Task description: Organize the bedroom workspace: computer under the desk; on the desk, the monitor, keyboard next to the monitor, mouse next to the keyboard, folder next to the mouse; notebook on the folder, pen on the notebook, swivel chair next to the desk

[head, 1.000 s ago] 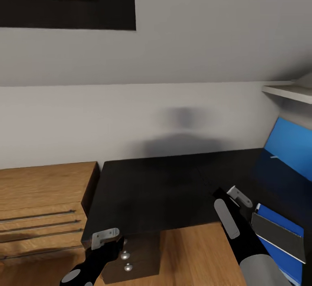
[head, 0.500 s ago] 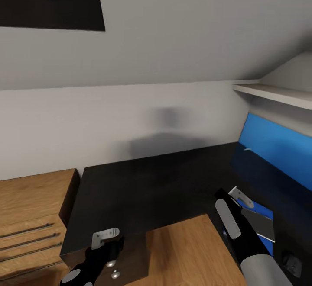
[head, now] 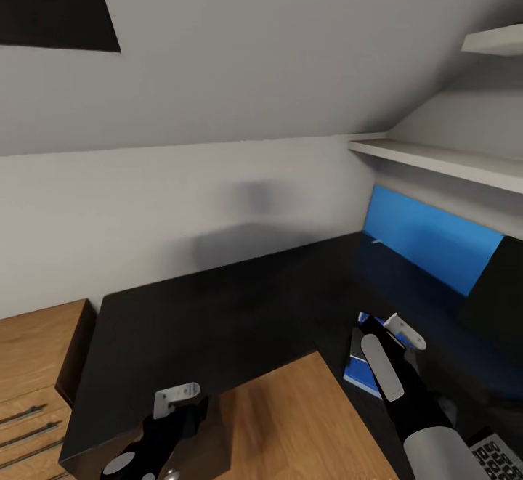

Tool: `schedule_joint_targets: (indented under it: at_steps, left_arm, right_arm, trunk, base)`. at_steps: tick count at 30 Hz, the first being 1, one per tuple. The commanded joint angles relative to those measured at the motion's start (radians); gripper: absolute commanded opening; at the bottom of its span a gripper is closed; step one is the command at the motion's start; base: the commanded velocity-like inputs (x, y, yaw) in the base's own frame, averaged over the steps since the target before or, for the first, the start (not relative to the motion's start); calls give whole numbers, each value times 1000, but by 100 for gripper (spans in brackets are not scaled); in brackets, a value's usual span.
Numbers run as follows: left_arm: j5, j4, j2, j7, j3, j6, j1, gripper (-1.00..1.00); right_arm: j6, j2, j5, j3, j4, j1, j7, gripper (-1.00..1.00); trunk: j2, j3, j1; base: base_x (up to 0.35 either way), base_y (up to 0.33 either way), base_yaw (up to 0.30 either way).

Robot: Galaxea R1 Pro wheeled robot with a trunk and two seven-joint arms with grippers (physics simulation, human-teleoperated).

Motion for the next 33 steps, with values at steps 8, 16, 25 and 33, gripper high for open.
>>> schedule_joint_targets:
  at_steps: [8,16,25,33]
  left_arm:
    - [11,-2,0,9,-1,3,0,100]
    - [11,-2,-1,9,-4,3,0,100]
    - [11,-2,-4,10,-8,2,0,100]
    - [11,-2,-5,9,-10,-1,0,100]
  right_arm:
    - [6,1,2,3,12,-1,-5,-100]
    - [6,2,-3,5,14,-2,-5,-100]
    - [6,2,-1,10,13,-2,-5,-100]
    - [6,-6,4,6,81,-5,67,-100]
  trunk:
    - [-2,0,1]
    - [-2,0,1]
    - [-37,-16,20]
    - [-93,-41,50]
  base:
    - [0,0,-201]
    - [0,0,-20]
    - [0,0,-1]
    - [0,0,0]
